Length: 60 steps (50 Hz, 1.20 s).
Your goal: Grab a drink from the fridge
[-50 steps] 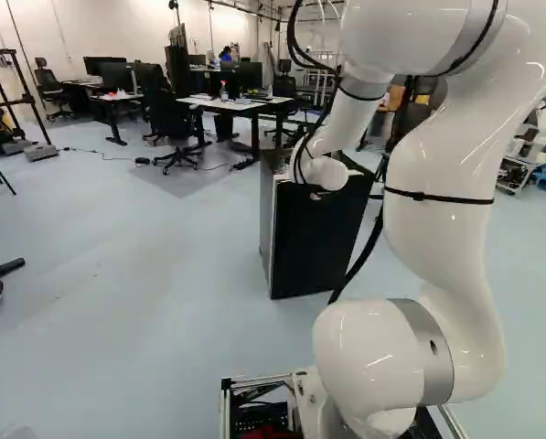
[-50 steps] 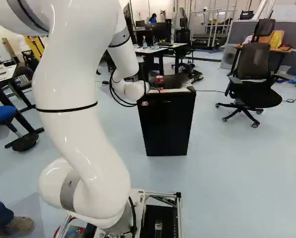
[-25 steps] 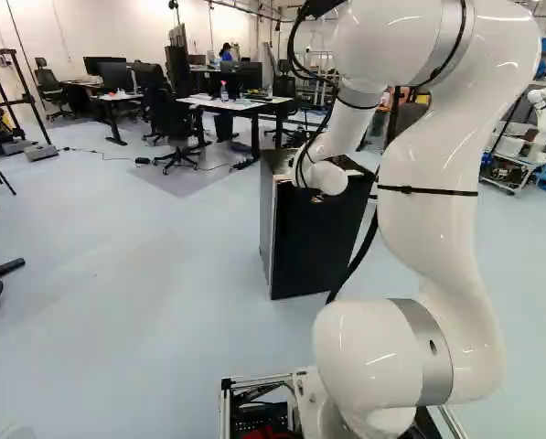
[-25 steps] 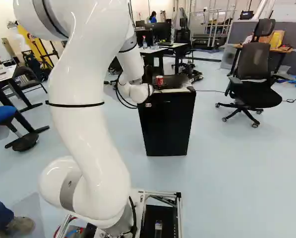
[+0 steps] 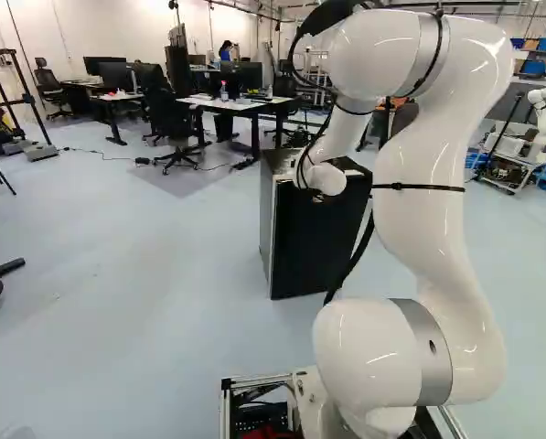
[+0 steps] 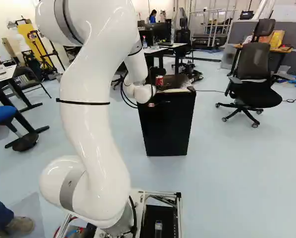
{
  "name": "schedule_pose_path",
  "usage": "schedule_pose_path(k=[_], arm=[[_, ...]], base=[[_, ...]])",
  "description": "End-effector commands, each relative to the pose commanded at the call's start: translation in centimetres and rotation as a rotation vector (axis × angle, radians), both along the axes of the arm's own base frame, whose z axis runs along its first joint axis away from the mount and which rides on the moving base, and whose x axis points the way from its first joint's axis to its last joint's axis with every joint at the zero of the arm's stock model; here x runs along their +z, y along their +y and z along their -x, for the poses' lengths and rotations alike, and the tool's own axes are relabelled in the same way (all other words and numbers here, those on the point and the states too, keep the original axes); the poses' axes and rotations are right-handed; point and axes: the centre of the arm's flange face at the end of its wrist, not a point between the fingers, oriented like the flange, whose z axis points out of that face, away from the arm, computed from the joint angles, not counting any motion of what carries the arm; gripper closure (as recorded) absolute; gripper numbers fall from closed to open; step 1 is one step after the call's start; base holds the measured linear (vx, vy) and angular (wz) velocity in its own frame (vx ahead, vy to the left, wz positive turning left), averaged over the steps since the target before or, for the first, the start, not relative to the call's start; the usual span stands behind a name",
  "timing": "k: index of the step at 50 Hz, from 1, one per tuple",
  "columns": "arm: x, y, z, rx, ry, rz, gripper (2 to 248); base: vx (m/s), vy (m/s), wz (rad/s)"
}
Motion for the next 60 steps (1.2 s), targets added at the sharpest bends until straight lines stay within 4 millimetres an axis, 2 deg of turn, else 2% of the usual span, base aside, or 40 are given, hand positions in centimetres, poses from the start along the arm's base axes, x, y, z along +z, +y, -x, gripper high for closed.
schedule_pose_path(k=[5,17,18,22,23,27,28,32,33,38,39,60], arm=[[0.0,0.0,-0.6,0.001,-0.01,0.002,3],[0.0,0.0,-0.6,0.001,-0.01,0.002,3],[0.0,0.0,-0.6,0.001,-0.01,0.002,15],[0.0,0.0,-0.6,0.001,-0.01,0.002,15],[0.0,0.0,-0.6,0.001,-0.01,0.002,53],[0.0,0.0,-0.6,0.001,-0.01,0.002,53],[0.0,0.0,-0.6,0.001,-0.01,0.002,92],[0.0,0.0,-0.6,0.001,-0.01,0.002,92],[0.0,0.0,-0.6,0.001,-0.01,0.002,130],[0.0,0.0,-0.6,0.001,-0.01,0.002,130],[0.0,0.0,-0.6,0.001,-0.01,0.002,152],[1.9,0.0,-0.5,0.001,-0.041,0.006,152]], base=[[0.0,0.0,0.0],[0.0,0.0,0.0],[0.0,0.0,0.0],[0.0,0.0,0.0],[0.0,0.0,0.0],[0.0,0.0,0.0],[0.0,0.0,0.0],[0.0,0.0,0.0],[0.0,0.0,0.0],[0.0,0.0,0.0],[0.0,0.0,0.0],[0.0,0.0,0.0]])
